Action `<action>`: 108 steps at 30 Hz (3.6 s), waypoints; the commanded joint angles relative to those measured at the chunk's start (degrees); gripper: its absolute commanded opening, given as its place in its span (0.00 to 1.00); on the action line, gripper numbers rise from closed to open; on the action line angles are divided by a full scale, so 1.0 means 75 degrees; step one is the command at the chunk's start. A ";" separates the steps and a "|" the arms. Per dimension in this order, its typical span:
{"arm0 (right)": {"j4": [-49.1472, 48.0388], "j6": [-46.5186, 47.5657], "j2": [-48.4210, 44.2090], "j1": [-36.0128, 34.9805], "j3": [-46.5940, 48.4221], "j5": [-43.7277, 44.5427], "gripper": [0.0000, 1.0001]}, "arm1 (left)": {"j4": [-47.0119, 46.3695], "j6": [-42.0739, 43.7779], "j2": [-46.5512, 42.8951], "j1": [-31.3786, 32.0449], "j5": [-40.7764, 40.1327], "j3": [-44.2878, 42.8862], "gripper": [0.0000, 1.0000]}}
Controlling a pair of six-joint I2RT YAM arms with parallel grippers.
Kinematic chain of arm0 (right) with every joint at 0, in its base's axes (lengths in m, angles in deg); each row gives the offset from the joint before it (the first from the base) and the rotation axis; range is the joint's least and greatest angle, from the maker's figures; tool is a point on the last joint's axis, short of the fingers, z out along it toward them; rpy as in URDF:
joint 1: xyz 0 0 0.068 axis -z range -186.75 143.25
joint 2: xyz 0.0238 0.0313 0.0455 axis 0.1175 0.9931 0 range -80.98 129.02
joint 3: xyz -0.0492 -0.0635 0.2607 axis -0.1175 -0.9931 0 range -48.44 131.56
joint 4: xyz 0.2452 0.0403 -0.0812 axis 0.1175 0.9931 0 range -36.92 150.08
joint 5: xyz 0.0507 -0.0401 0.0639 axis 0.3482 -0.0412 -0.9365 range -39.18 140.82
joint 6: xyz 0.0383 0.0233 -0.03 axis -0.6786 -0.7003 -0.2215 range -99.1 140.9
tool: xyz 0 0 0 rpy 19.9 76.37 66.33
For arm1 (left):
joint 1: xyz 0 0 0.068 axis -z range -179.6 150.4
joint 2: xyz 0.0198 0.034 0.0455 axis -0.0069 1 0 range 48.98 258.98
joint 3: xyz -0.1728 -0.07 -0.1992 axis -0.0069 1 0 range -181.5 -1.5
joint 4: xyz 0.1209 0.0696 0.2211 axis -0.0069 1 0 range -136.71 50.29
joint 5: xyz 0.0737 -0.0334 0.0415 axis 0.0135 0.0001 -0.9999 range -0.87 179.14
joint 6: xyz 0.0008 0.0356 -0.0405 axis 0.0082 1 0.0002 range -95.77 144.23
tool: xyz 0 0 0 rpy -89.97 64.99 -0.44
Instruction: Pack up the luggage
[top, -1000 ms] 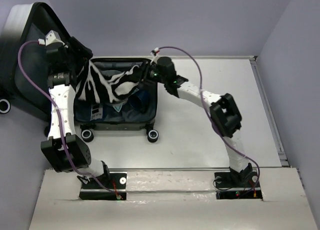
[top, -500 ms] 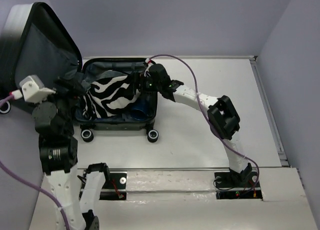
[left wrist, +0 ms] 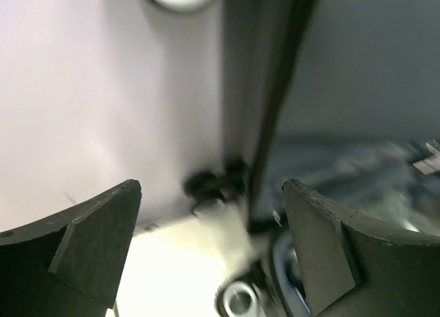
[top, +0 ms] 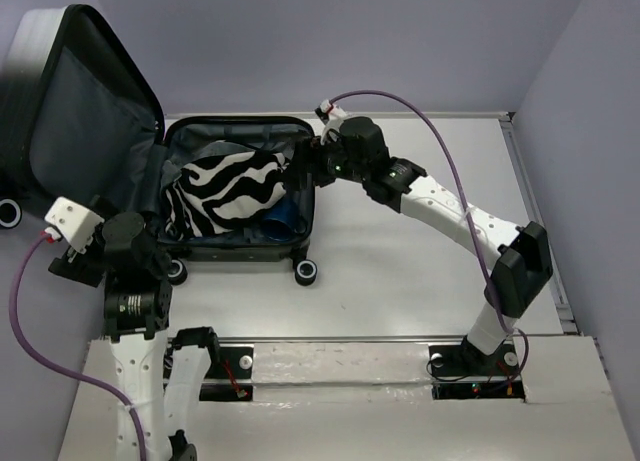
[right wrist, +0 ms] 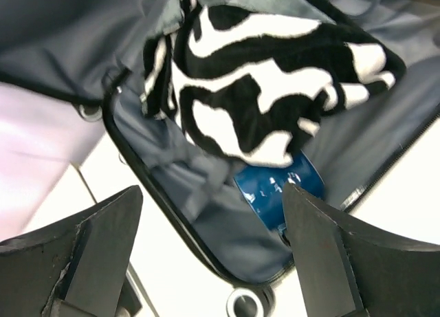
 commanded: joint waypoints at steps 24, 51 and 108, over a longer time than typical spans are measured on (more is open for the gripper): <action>-0.0155 0.0413 0.2229 0.0606 -0.0450 0.0182 0.73 | -0.3043 0.2063 0.4313 -0.1145 -0.1122 -0.1550 0.19; -0.0718 0.0470 0.0826 0.1988 -0.2616 -0.0450 0.07 | -0.3305 0.3657 0.5378 1.1510 -0.3255 -0.4485 0.99; 0.3933 0.1397 -0.5444 0.0958 -0.2887 0.3640 0.08 | -0.1472 -0.0808 1.0794 -0.0136 0.8909 -0.8394 0.97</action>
